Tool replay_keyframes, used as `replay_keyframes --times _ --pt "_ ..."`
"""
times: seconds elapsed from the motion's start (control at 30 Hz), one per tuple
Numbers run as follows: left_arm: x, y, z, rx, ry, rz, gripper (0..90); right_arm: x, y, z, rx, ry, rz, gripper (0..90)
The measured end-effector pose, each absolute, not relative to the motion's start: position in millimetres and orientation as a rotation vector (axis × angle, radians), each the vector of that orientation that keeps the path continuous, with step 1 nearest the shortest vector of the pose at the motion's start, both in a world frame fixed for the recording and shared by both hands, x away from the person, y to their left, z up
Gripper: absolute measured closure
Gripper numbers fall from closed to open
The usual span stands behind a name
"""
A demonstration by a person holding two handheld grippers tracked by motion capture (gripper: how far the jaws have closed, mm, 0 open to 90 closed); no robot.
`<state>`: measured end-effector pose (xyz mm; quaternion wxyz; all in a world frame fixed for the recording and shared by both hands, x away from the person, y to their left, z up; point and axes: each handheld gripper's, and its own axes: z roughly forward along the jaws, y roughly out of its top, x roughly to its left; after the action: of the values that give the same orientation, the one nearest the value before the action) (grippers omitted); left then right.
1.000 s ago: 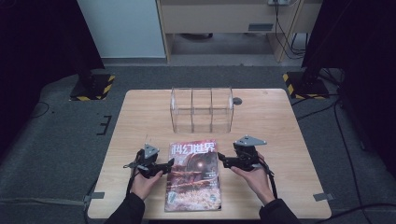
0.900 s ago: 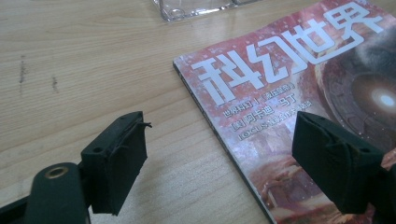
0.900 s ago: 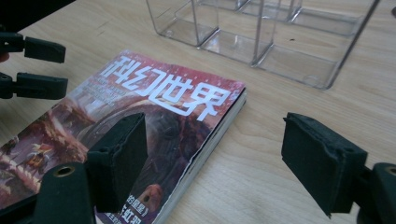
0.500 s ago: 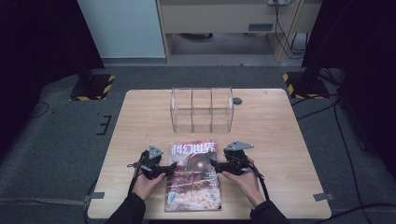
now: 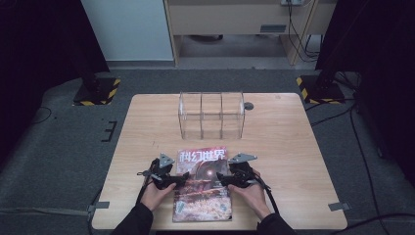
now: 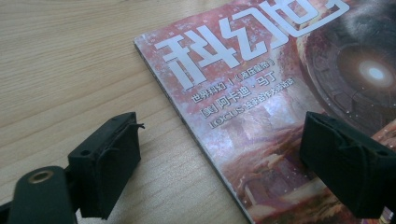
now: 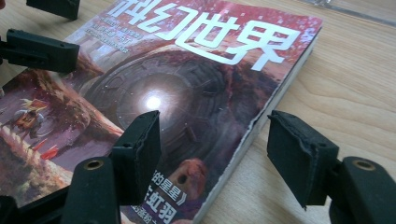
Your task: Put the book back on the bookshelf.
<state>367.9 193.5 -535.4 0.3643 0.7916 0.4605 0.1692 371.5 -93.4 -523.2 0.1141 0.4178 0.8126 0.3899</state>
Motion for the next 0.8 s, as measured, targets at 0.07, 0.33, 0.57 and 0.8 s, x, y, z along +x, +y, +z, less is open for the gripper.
replay_keyframes --times 0.07,0.33,0.57,0.8 --pt "368.4 191.7 -535.8 2.035 1.188 0.434 8.9 371.3 -91.9 -524.4 1.227 2.389 1.138 35.3" --pt "370.5 186.9 -536.3 2.056 1.191 0.429 1.5 372.0 -89.9 -527.8 1.217 2.384 1.126 34.0" --pt "367.0 184.3 -535.2 2.036 1.149 0.410 13.5 372.1 -88.0 -530.4 1.234 2.383 1.125 31.7" --pt "365.4 181.1 -533.4 2.033 1.151 0.400 21.6 372.7 -86.8 -531.9 1.240 2.381 1.130 28.6"
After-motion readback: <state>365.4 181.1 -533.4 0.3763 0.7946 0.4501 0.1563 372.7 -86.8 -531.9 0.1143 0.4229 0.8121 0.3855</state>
